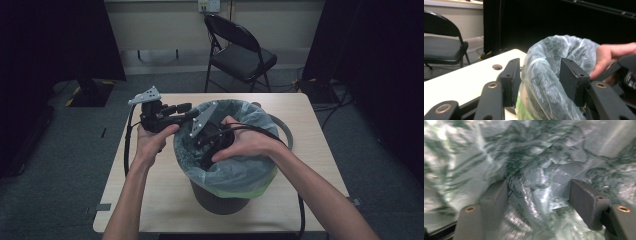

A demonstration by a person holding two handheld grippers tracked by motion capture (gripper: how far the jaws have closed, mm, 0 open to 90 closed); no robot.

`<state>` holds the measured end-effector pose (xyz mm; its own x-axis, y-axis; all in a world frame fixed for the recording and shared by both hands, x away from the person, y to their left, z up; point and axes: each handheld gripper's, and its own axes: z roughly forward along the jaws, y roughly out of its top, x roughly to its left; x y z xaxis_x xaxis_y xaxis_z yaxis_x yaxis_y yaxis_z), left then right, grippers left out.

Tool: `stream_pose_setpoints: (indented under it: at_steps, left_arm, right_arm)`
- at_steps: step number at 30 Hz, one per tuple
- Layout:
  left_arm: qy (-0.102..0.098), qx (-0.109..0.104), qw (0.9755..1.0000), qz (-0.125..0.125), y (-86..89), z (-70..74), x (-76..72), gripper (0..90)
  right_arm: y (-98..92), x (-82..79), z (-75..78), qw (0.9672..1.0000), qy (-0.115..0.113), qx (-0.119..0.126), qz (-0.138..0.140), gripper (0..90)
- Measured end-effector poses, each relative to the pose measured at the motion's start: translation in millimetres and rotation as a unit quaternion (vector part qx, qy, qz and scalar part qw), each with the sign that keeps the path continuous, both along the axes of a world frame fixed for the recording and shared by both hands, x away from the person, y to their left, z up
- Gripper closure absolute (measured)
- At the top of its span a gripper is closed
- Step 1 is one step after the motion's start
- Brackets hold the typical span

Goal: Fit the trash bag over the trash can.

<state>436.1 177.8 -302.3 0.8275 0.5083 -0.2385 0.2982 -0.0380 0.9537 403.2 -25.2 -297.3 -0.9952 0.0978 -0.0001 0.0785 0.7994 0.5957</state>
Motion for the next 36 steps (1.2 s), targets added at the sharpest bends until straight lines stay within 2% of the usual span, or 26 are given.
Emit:
stream_pose_setpoints:
  at_steps: [2,4,6,9,12,13,16,19,21,23,25,26,28,31,33,36]
  left_arm:
    - [-0.001,-0.003,1.0,-0.001,1.2,1.0,-2.2,50.1]
    - [0.004,-0.007,1.0,-0.006,2.7,1.7,-3.3,49.1]
    - [0.004,-0.014,0.9999,-0.004,3.9,2.6,-4.0,49.0]
    - [0.005,-0.015,0.9999,0.0,5.9,2.4,-3.3,49.1]
    - [0.003,-0.012,0.9999,-0.004,4.9,0.7,-3.9,49.1]
    - [0.004,-0.008,0.9999,-0.007,3.6,-0.1,-4.1,49.1]
    - [0.005,-0.002,0.9999,-0.009,1.4,-1.6,-4.5,49.1]
    - [0.007,-0.005,0.9999,-0.009,1.5,-3.2,-4.5,49.1]
    - [0.007,-0.004,0.9999,-0.008,1.4,-3.5,-4.5,49.2]
    - [0.007,-0.005,0.9999,-0.007,1.5,-3.2,-5.0,49.2]
    - [0.006,-0.005,0.9999,-0.008,1.6,-2.7,-5.6,49.2]
    - [0.005,-0.004,0.9999,-0.009,1.9,-2.2,-6.0,49.2]
    - [0.005,-0.003,0.9999,-0.009,1.8,-2.2,-5.8,48.9]
    - [0.008,0.0,0.9999,-0.007,1.4,-3.1,-4.2,48.2]
    - [0.012,-0.002,0.9999,-0.005,1.2,-3.6,-3.3,46.5]
    - [0.017,0.002,0.9999,0.0,1.3,-4.0,-2.5,42.3]
  right_arm:
    - [-0.1,-3.5,0.9,0.9998,0.016,0.0,0.013,28.8]
    - [-3.0,-2.6,6.2,0.9995,0.029,-0.004,0.008,26.8]
    - [-9.9,2.9,16.5,0.9991,0.035,0.022,0.0,25.6]
    - [-18.9,16.4,27.5,0.9986,0.022,0.045,-0.015,25.7]
    - [-22.4,33.3,20.6,0.9976,0.024,0.05,-0.041,27.4]
    - [-22.2,36.8,17.5,0.9974,0.022,0.047,-0.05,27.1]
    - [-21.6,49.6,4.2,0.9966,0.006,0.017,-0.08,26.6]
    - [-22.1,53.7,-1.0,0.9946,0.001,-0.009,-0.103,25.9]
    - [-22.3,55.0,-4.7,0.9929,0.005,-0.024,-0.117,27.3]
    - [-22.7,55.1,-9.0,0.9921,-0.002,-0.048,-0.116,26.8]
    - [-22.1,53.9,-12.0,0.9915,0.006,-0.066,-0.112,24.9]
    - [-22.1,53.7,-11.3,0.9918,0.006,-0.064,-0.11,26.3]
    - [-24.1,53.8,-5.1,0.9931,0.026,-0.043,-0.106,27.3]
    - [-27.8,52.7,7.0,0.9949,0.029,0.006,-0.096,28.9]
    - [-32.4,52.6,17.4,0.9941,0.036,0.039,-0.095,30.1]
    - [-39.5,53.0,29.4,0.9915,0.033,0.079,-0.098,30.2]
